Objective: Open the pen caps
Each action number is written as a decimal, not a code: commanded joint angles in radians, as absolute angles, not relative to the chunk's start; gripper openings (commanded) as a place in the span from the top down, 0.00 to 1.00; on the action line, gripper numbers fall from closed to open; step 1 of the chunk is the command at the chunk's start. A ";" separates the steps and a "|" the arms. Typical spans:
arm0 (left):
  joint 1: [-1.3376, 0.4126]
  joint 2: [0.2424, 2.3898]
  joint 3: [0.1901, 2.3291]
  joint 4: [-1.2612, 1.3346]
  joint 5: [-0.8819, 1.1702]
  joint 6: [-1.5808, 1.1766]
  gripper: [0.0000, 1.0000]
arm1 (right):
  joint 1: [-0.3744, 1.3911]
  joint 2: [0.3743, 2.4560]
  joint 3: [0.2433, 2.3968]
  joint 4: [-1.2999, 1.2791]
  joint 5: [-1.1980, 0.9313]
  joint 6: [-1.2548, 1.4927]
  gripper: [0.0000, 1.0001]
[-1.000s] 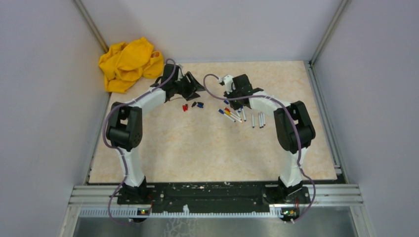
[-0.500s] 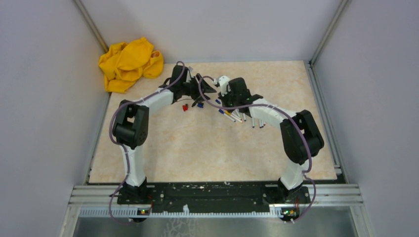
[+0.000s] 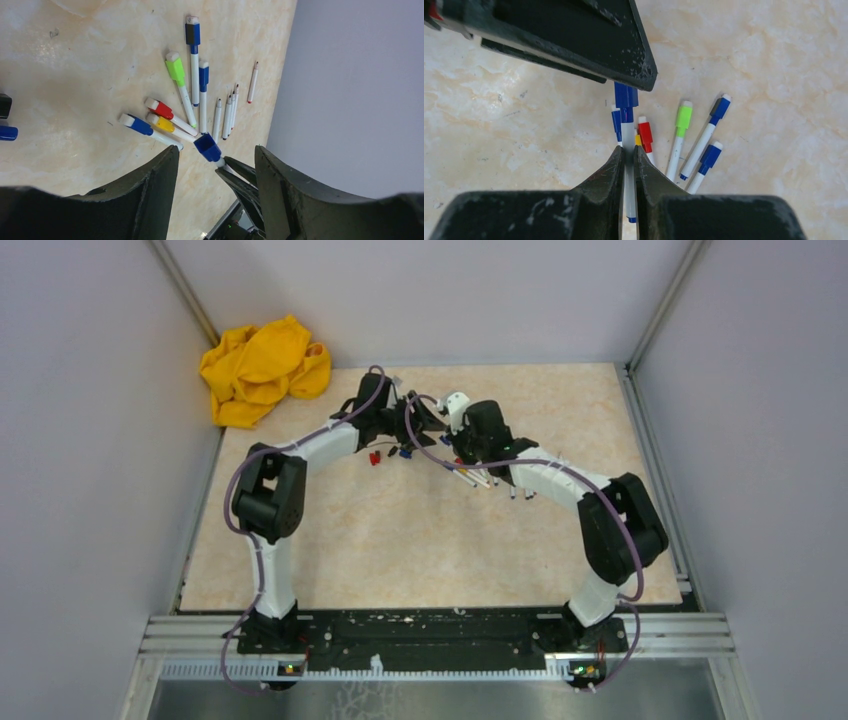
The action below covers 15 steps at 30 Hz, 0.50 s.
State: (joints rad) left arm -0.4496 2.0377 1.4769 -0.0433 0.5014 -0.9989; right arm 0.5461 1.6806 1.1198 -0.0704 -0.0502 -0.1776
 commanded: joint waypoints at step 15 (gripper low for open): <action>-0.503 2.093 1.548 -0.044 0.468 -1.072 0.42 | 0.581 1.599 1.100 0.017 -0.009 -0.174 1.00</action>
